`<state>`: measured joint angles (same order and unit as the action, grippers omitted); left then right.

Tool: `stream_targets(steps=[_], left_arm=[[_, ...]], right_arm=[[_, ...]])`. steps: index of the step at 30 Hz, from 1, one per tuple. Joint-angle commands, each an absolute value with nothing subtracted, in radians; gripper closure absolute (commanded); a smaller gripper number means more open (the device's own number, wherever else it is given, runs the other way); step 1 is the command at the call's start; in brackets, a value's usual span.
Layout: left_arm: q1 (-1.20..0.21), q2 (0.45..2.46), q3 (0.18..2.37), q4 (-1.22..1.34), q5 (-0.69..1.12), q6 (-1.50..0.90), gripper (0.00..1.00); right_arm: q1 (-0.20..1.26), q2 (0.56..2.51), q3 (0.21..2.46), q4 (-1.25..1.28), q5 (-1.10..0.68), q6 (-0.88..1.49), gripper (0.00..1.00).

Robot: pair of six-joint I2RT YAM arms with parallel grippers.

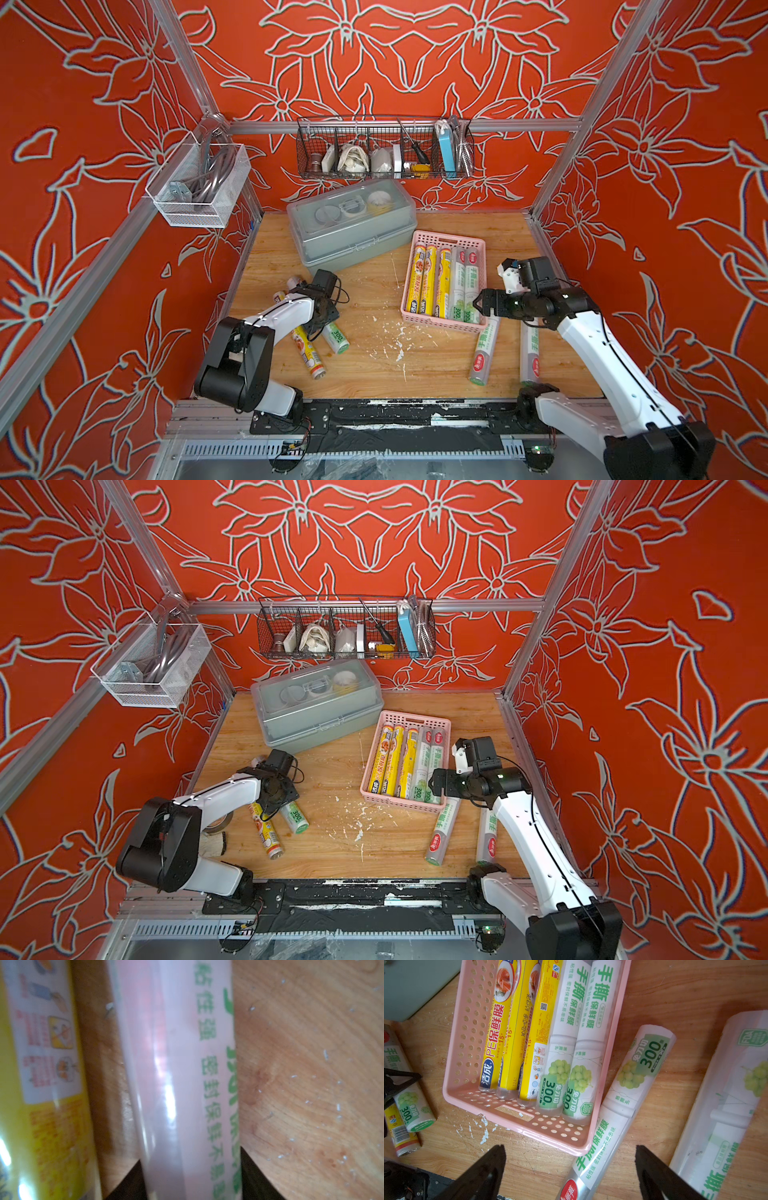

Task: Put the plastic wrap into the basket
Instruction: Pick up the plastic wrap from the center of the board.

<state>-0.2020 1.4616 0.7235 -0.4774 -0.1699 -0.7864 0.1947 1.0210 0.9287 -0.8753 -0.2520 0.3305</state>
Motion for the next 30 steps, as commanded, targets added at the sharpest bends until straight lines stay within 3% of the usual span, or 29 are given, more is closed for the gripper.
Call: stream_targets(steps=[1,23,30], left_arm=[[-0.205,1.442,0.707,-0.483,-0.130,-0.793,0.47],[-0.558,1.123,0.736,-0.707,-0.048,-0.997,0.65],[-0.719,1.153,0.910,-0.748,-0.080,-0.966,0.67]], right_arm=[[0.188,1.018,0.953,-0.897,-0.233,0.327,0.03],[0.188,1.019,0.947,-0.950,-0.186,0.489,0.10],[0.188,1.007,0.956,-0.988,-0.190,0.494,0.11]])
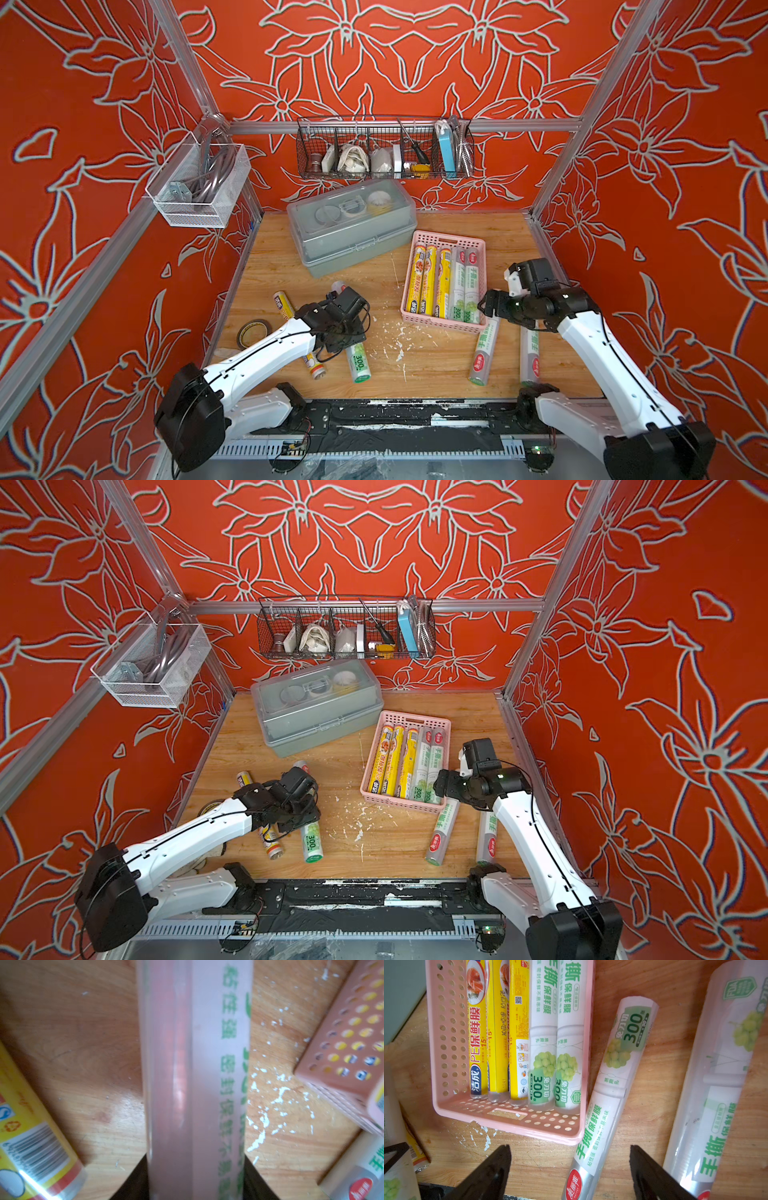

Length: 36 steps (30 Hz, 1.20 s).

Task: Put the plastic wrap into the basket
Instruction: Pick up the plastic wrap from the center of the board, then place the plastic wrap in the basket.

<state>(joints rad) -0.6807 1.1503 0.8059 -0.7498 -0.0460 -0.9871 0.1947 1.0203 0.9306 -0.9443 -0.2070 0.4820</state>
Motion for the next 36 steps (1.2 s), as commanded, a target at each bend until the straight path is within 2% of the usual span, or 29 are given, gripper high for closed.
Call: stream_targets(steps=[1,6,11,27,31,36], left_arm=[[-0.738,1.169,0.952,-0.757,-0.093,-0.946,0.66],[-0.794,1.296,1.183,-0.797,-0.154,-0.802,0.67],[-0.799,1.492,1.415,-0.804,-0.138,-0.667,0.67],[-0.773,2.120,2.061,-0.920,-0.158,-0.461,0.67],[-0.754,2.218,2.172,-0.956,-0.161,-0.459,0.67],[-0.731,2.286,2.210,-0.957,-0.173,-0.476,0.66]], right_arm=[[0.188,1.005,0.956,-0.994,-0.194,0.494,0.11],[0.188,0.994,0.971,-1.028,-0.245,0.493,0.11],[0.188,0.976,0.971,-1.056,-0.233,0.488,0.11],[0.189,0.922,0.956,-1.112,-0.283,0.488,0.13],[0.188,0.913,0.956,-1.122,-0.273,0.489,0.13],[0.188,0.913,0.950,-1.141,-0.238,0.502,0.13]])
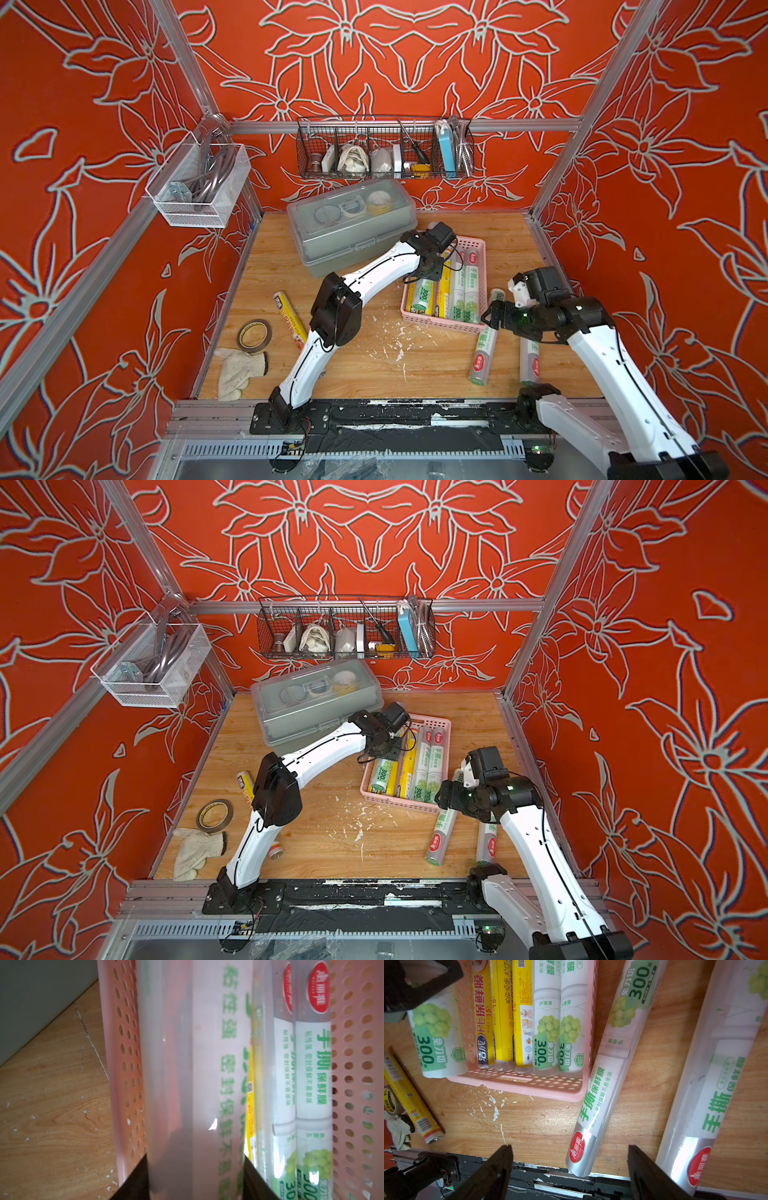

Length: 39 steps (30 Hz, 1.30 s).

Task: Put the plastic wrap into the basket
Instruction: Place the plastic wrap in the basket.

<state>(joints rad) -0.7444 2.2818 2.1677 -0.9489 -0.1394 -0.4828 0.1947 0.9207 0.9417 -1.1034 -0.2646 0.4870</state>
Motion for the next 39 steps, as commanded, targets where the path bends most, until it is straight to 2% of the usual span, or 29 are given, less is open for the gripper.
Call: stream_targets(steps=[1,8,13,21,30,39], left_arm=[[-0.726,2.296,2.214,-0.956,-0.169,-0.480,0.66],[-0.720,2.358,2.227,-0.945,-0.174,-0.492,0.64],[-0.721,2.376,2.226,-0.943,-0.170,-0.515,0.55],[-0.723,2.361,2.208,-0.941,-0.164,-0.531,0.48],[-0.727,2.311,2.158,-0.924,-0.154,-0.515,0.39],[-0.727,2.236,2.121,-0.912,-0.144,-0.484,0.37]], right_arm=[[0.189,0.914,0.946,-1.144,-0.231,0.508,0.13],[0.188,0.909,0.911,-1.146,-0.208,0.550,0.14],[0.189,0.905,0.886,-1.148,-0.200,0.570,0.15],[0.188,0.928,0.841,-1.134,-0.166,0.601,0.15],[0.187,1.040,0.820,-1.039,-0.062,0.631,0.17],[0.176,1.113,0.891,-1.043,0.017,0.567,0.16]])
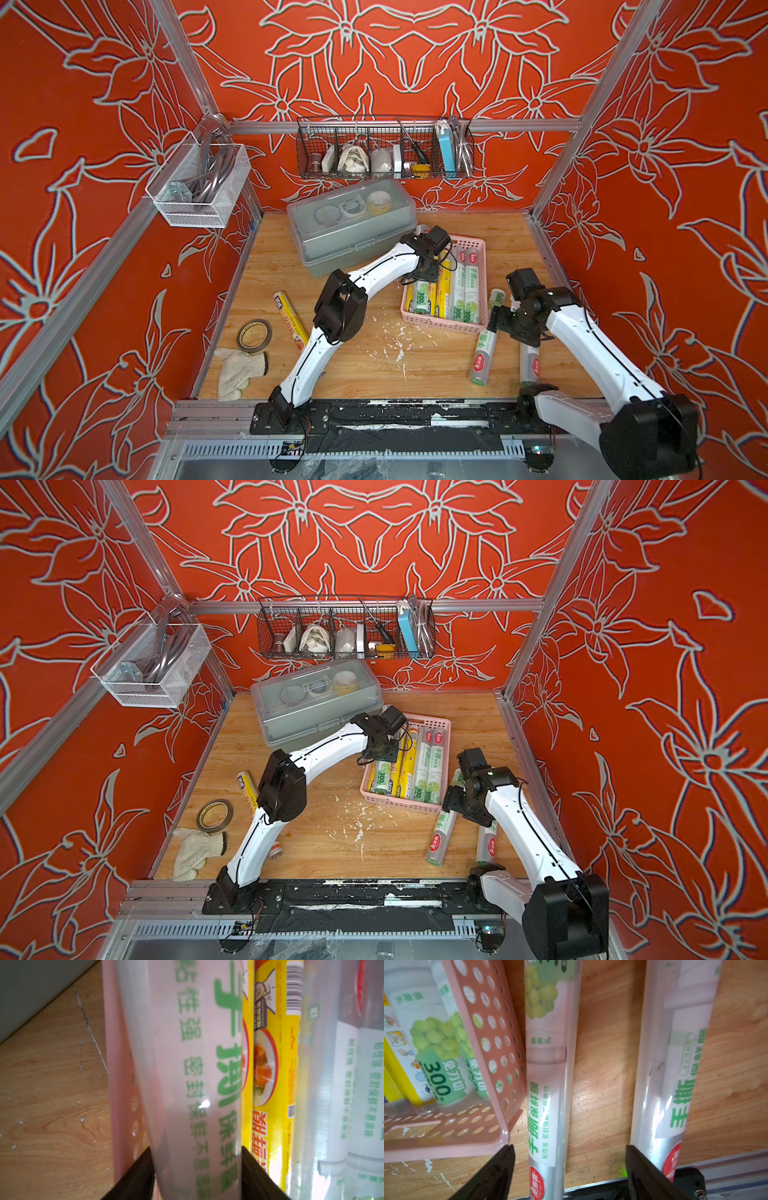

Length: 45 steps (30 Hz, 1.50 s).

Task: Put the plastic wrap into the basket
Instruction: Place the plastic wrap in the basket, then adjust the plastic wrap in the basket.

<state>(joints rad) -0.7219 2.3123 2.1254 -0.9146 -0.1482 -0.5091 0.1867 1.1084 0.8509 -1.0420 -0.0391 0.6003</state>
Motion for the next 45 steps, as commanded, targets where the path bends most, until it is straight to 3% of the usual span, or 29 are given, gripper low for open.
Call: stream_targets(steps=[1,7,14,23,34,45], left_arm=[[-0.727,2.230,2.119,-0.911,-0.142,-0.481,0.38],[-0.727,2.251,2.120,-0.889,-0.089,-0.459,0.38],[-0.727,2.331,2.150,-0.890,-0.079,-0.453,0.45],[-0.729,2.372,2.162,-0.909,-0.091,-0.466,0.41],[-0.730,2.318,2.200,-0.949,-0.100,-0.467,0.66],[-0.732,2.383,2.356,-1.133,-0.075,-0.495,0.67]], right_arm=[[0.171,1.118,0.895,-1.046,0.014,0.562,0.16],[0.137,1.134,0.940,-1.091,0.036,0.553,0.16],[0.073,1.150,0.971,-1.113,0.017,0.536,0.16],[0.054,1.143,0.977,-1.116,0.010,0.528,0.16],[0.041,1.140,0.993,-1.126,0.012,0.503,0.16],[0.038,1.133,1.000,-1.134,0.007,0.490,0.16]])
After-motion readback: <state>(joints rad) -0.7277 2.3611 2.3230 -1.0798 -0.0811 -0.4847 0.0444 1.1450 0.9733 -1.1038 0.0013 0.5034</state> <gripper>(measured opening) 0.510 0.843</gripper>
